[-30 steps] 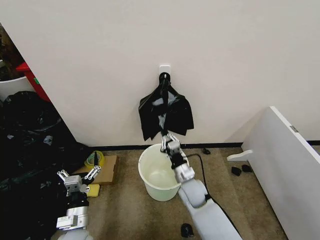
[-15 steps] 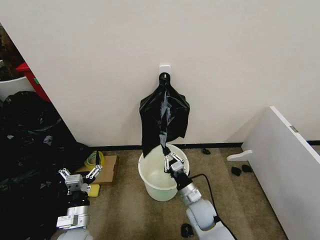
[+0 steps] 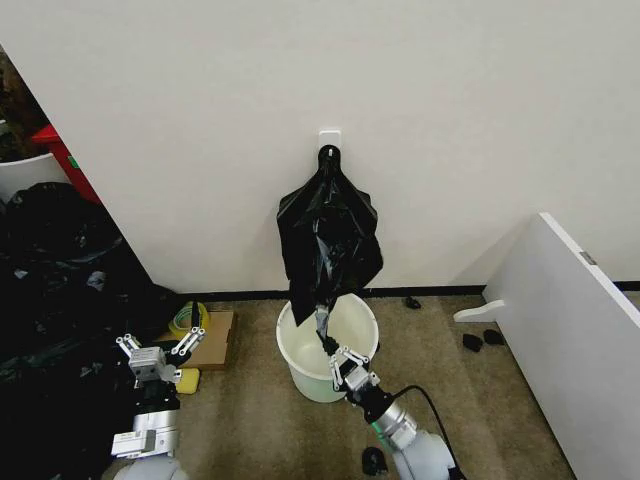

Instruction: Place the garbage bag over the trash bin.

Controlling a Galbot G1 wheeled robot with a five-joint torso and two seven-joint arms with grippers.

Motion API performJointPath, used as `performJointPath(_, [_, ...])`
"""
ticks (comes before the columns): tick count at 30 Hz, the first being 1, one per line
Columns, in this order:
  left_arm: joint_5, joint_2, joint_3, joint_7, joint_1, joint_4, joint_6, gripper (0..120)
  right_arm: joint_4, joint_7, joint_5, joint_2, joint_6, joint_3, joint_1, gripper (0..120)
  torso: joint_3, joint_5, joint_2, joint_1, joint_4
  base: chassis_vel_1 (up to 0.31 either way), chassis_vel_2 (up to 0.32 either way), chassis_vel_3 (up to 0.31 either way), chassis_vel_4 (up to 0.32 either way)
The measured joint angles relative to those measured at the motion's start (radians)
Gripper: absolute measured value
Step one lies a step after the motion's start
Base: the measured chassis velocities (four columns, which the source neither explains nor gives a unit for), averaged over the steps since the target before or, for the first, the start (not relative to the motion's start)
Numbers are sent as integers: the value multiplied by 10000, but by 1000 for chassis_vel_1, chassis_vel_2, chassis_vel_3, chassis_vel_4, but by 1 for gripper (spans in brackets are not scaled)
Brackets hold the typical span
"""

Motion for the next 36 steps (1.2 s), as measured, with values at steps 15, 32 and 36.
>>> performJointPath(15, [-523, 187, -187, 78, -365, -332, 479, 100, 326, 889, -566, -411, 402, 38, -348, 19, 1, -1, 0, 1, 0, 0, 0, 0, 0])
performJointPath(32, [-818, 391, 81, 459, -793, -141, 952, 100, 268, 5052, -1028, -958, -1796, -621, 1588, 84, 2, -1, 0, 1, 1, 0, 0, 0, 0])
performJointPath(36, [-799, 367, 87, 466, -904, 152, 994, 100, -528, 5438, -1823, -814, -1896, -1187, 2742, 86, 2, -1, 0, 1, 2, 0, 0, 0, 0])
